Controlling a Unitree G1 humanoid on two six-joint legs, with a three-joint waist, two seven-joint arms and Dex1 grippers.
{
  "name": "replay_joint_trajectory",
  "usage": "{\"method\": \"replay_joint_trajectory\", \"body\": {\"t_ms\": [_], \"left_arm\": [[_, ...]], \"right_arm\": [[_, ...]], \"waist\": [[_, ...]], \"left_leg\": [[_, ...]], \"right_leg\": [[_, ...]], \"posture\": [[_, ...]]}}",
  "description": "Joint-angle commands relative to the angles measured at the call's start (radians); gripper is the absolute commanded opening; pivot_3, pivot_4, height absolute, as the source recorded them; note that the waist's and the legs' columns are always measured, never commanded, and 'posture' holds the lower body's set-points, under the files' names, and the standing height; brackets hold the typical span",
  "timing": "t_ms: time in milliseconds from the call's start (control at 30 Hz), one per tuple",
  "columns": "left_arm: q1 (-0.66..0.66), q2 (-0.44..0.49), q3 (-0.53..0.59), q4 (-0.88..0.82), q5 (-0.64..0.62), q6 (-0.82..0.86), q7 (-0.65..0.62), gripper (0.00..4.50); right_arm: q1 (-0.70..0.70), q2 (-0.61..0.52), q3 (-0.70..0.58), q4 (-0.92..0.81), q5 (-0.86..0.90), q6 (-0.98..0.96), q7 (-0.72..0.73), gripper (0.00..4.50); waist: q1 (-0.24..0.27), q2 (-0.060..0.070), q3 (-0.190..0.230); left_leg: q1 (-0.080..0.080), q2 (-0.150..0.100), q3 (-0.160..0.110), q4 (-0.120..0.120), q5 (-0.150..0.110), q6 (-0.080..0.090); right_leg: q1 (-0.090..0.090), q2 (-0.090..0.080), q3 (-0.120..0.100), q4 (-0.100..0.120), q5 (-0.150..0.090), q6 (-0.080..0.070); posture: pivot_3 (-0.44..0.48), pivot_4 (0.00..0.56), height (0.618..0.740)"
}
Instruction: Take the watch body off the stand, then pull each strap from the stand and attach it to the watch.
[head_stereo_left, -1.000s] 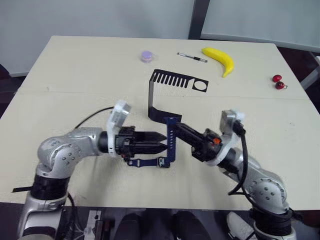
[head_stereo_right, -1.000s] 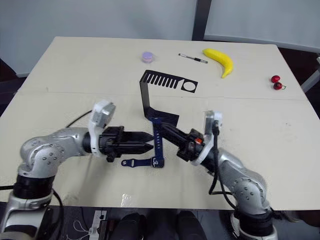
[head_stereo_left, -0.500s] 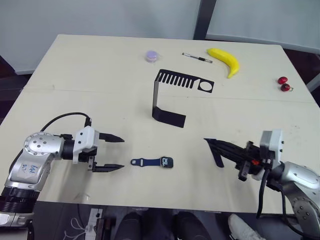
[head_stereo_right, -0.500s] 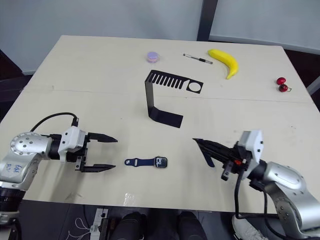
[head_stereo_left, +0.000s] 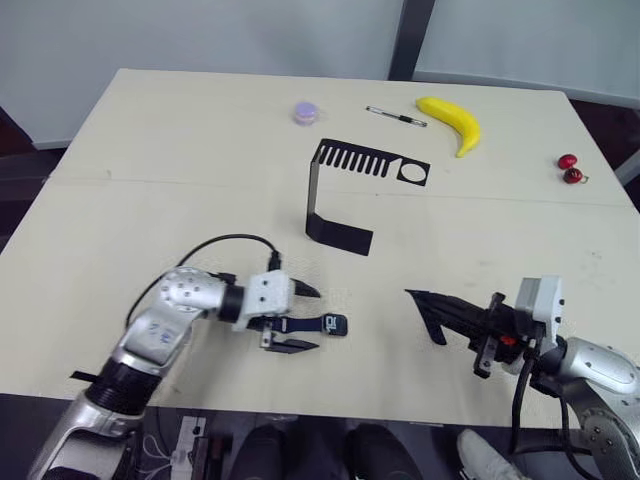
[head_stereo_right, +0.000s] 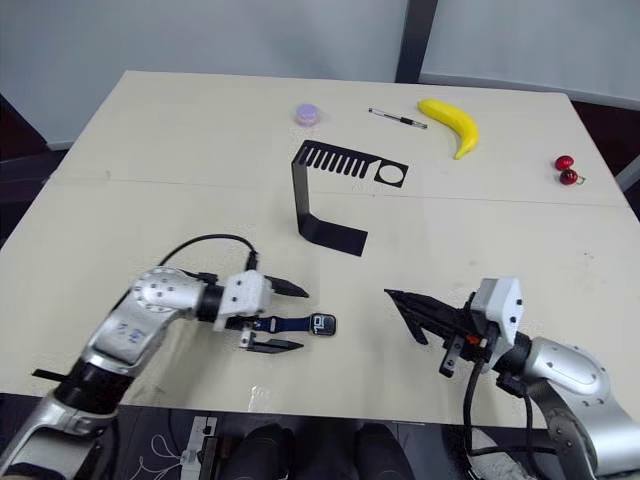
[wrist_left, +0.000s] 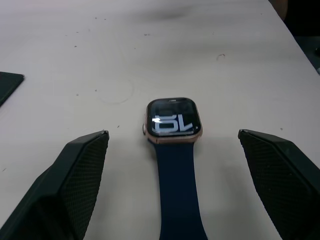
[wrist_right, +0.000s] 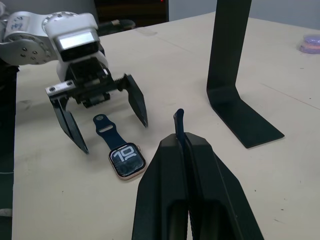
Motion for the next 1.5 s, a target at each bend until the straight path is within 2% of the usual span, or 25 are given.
{"method": "replay_joint_trajectory", "body": {"t_ms": [33, 1067, 1167, 1300, 1333, 1500], "left_arm": [[0.0, -0.022, -0.021, -0.023, 0.029, 0.068, 0.047, 4.47], [-0.012, -0.067, -0.106, 0.04, 0.102, 0.092, 0.045, 4.47], [-0.014, -0.067, -0.109, 0.062, 0.111, 0.107, 0.057, 3.62], [-0.014, -0.072, -0.106, 0.081, 0.11, 0.122, 0.064, 1.73], [-0.014, -0.072, -0.106, 0.084, 0.107, 0.125, 0.063, 1.59], [-0.008, -0.072, -0.101, 0.079, 0.089, 0.128, 0.051, 1.59]], "right_arm": [[0.001, 0.001, -0.006, -0.047, 0.021, 0.013, -0.019, 0.0], [-0.032, 0.017, 0.043, -0.064, 0.011, 0.048, -0.05, 0.0], [-0.036, 0.017, 0.041, -0.057, 0.008, 0.045, -0.05, 0.0], [-0.038, 0.022, 0.039, -0.058, 0.007, 0.043, -0.055, 0.0], [-0.037, 0.024, 0.039, -0.059, 0.007, 0.043, -0.057, 0.0], [-0.031, 0.027, 0.04, -0.065, -0.005, 0.035, -0.06, 0.0]], "waist": [[0.0, 0.0, 0.0], [0.006, 0.0, -0.001], [0.006, -0.001, -0.001], [0.004, -0.001, -0.002], [0.004, -0.001, -0.002], [0.004, -0.001, -0.003]], "left_leg": [[0.0, 0.0, 0.0, 0.0, 0.0, 0.0], [0.0, -0.001, -0.002, 0.002, 0.0, 0.0], [0.001, -0.001, -0.002, 0.002, 0.0, 0.0], [0.001, -0.001, -0.002, 0.002, 0.0, 0.0], [0.002, -0.001, -0.002, 0.002, 0.0, 0.0], [0.002, -0.001, -0.002, 0.002, 0.0, 0.0]], "right_leg": [[0.0, 0.0, 0.0, 0.0, 0.0, 0.0], [0.001, -0.002, -0.001, 0.003, 0.0, 0.0], [0.002, -0.002, -0.001, 0.003, 0.0, 0.0], [0.002, -0.002, -0.001, 0.003, 0.0, 0.0], [0.002, -0.002, -0.001, 0.003, 0.0, 0.0], [0.003, -0.002, -0.001, 0.003, 0.0, 0.0]], "posture": [[0.0, 0.15, 0.74], [0.0, 0.15, 0.74], [0.0, 0.15, 0.74], [0.0, 0.15, 0.74], [0.0, 0.15, 0.74], [0.0, 0.15, 0.74]]}}
